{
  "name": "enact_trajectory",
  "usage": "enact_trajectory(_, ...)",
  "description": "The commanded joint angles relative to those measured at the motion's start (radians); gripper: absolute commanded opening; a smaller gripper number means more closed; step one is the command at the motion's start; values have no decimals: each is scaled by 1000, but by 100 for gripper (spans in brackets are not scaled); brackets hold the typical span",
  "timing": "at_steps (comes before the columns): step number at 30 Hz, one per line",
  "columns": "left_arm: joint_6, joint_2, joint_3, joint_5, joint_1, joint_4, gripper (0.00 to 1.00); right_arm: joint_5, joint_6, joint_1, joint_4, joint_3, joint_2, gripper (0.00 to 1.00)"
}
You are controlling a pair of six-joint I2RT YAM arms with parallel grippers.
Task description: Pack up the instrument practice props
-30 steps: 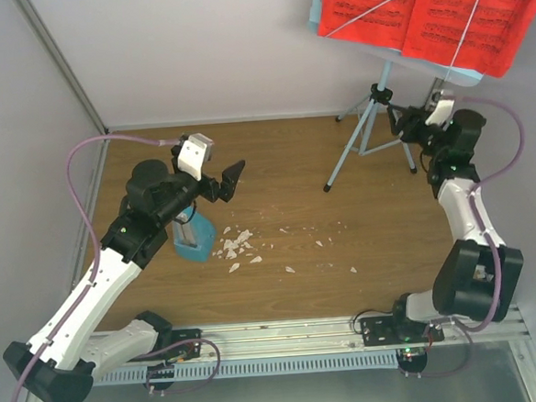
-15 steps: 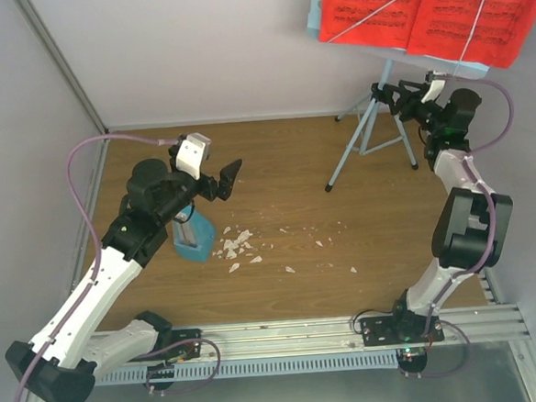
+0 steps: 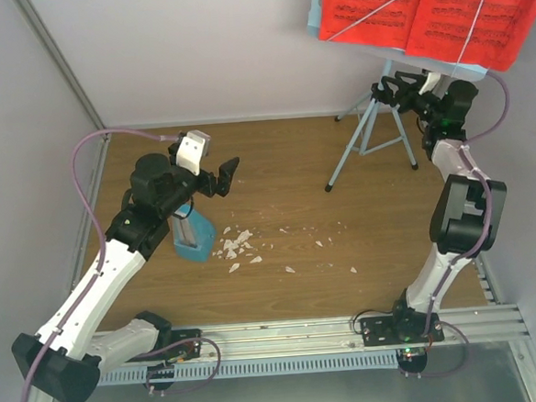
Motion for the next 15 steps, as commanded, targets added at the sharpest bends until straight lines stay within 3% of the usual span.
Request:
enact_trajectory(1, -2, 12, -14, 21, 22, 58, 99, -25, -30, 13, 36, 73, 45, 57)
enact_trajectory(8, -13, 16, -17, 42, 45, 64, 99, -36, -36, 36, 50, 155, 107, 51)
enact_trajectory(15, -15, 18, -18, 50, 71, 65, 99, -73, -35, 66, 66, 223, 148, 26)
